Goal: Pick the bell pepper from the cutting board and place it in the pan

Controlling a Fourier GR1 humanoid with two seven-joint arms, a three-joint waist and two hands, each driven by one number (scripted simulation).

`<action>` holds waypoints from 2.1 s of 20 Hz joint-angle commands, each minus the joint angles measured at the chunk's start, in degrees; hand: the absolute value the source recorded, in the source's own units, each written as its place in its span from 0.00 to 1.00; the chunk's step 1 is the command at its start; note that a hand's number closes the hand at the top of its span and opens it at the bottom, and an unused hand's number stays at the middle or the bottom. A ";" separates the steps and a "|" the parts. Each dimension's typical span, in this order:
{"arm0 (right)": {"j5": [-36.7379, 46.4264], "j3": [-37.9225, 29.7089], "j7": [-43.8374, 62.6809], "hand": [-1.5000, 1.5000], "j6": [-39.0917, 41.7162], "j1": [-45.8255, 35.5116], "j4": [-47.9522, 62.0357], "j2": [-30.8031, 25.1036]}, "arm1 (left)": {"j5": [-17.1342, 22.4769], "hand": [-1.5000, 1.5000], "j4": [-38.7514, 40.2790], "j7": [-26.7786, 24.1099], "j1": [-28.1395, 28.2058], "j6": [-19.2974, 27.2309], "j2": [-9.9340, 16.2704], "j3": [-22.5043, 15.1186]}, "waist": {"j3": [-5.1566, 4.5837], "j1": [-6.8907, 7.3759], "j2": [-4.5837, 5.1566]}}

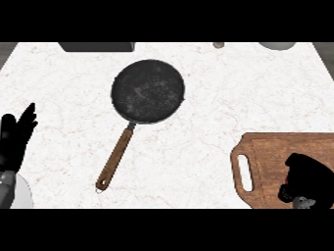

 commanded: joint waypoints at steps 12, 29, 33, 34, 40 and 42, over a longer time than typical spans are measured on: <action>-2.53 -2.76 -14.88 1.00 -0.56 -2.23 -0.39 -4.20 | -4.18 0.50 -0.61 1.38 -0.62 -3.16 -2.16 3.72 | 0.03 0.05 0.03; -13.83 -1.84 -47.24 1.00 -17.19 -25.41 7.05 1.91 | -4.18 0.50 -3.26 1.99 0.21 -3.92 -2.77 4.93 | 0.03 0.88 0.03; -13.74 -3.00 -43.77 1.00 -15.70 -34.08 12.15 5.74 | -4.51 0.50 -2.17 2.48 -0.61 -6.29 -1.79 5.96 | 0.00 0.75 0.07; -15.46 -4.69 -45.97 1.00 -16.66 -35.00 16.05 6.18 | -4.43 0.50 0.89 0.58 -1.82 -6.55 -2.56 6.57 | -0.01 0.60 0.15; -16.65 -7.23 -41.79 1.00 -22.94 -48.29 32.28 13.37 | -6.09 0.50 -1.74 2.32 -1.52 -5.48 -3.25 5.74 | 0.01 1.65 0.45; -18.83 -5.65 -42.99 1.00 -27.60 -49.86 39.26 13.46 | -6.46 0.50 -1.50 1.37 -1.33 -4.83 -4.85 5.28 | 0.01 1.87 0.50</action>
